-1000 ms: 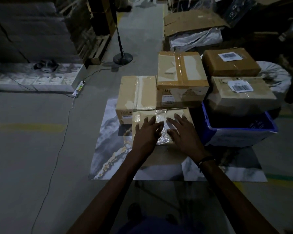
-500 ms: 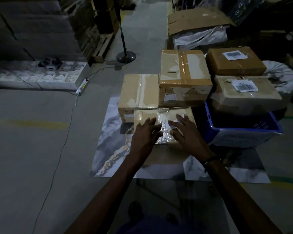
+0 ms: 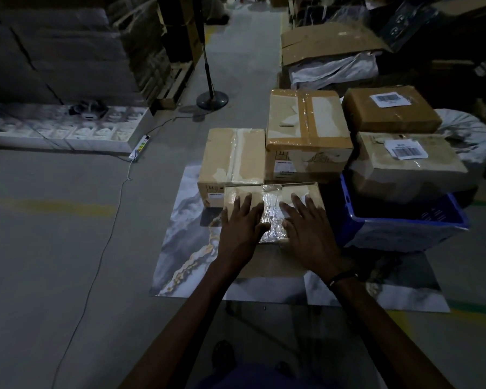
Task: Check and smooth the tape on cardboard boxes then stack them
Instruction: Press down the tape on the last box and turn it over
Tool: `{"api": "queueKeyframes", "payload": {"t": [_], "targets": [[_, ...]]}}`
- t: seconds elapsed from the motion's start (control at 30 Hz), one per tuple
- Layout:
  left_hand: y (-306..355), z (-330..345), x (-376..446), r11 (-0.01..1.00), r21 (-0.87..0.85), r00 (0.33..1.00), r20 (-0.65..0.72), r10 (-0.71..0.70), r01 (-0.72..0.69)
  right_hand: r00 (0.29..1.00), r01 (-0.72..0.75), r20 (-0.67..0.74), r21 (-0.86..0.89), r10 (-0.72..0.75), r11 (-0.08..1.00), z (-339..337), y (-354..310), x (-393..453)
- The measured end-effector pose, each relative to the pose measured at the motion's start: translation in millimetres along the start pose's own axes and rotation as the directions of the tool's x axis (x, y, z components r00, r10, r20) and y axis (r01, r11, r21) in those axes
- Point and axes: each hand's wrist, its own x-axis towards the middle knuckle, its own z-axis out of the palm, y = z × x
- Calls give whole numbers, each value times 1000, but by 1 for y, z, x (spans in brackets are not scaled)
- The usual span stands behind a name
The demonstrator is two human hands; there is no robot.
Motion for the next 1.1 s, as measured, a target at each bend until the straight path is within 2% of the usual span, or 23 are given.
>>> {"api": "queueKeyframes", "payload": {"t": [0.13,0.17,0.23,0.3,0.37,0.43,0.5,0.7,0.8,0.93,1.03,1.1], "targets": [[-4,5,-5,998,64,1000,-16,19,-18,983,-143,-111,24,145,989,3,4,-6],[-4,6,-7,997,79,999,-29,26,-24,974,-175,-132,75,184,982,3,6,-7],[-3,7,-9,996,89,998,-47,32,-28,952,-239,-117,286,281,928,4,13,-9],[-1,7,-9,996,88,998,-55,23,-18,913,-329,-35,523,406,786,9,19,-7],[-1,6,-8,996,90,998,-57,19,-14,863,-418,88,678,497,605,11,24,-5],[0,6,-8,996,87,998,-52,16,-12,836,-440,199,799,511,409,14,31,-4],[0,5,-8,997,79,999,-51,10,-6,844,-411,226,856,486,315,13,33,-5],[0,1,-10,1000,13,999,-47,-2,3,891,-347,182,865,417,363,3,17,-6],[-2,-6,-10,997,-67,999,-34,-38,35,920,-303,128,832,370,465,-8,-4,-5],[3,-26,-11,957,-214,979,-8,-203,197,943,-244,61,796,328,554,-24,-45,0],[4,-42,-7,911,-229,938,28,-345,342,925,-296,98,792,368,533,-29,-74,5],[1,-52,-3,868,-221,895,69,-441,445,932,-279,97,808,350,519,-25,-86,10]]}}
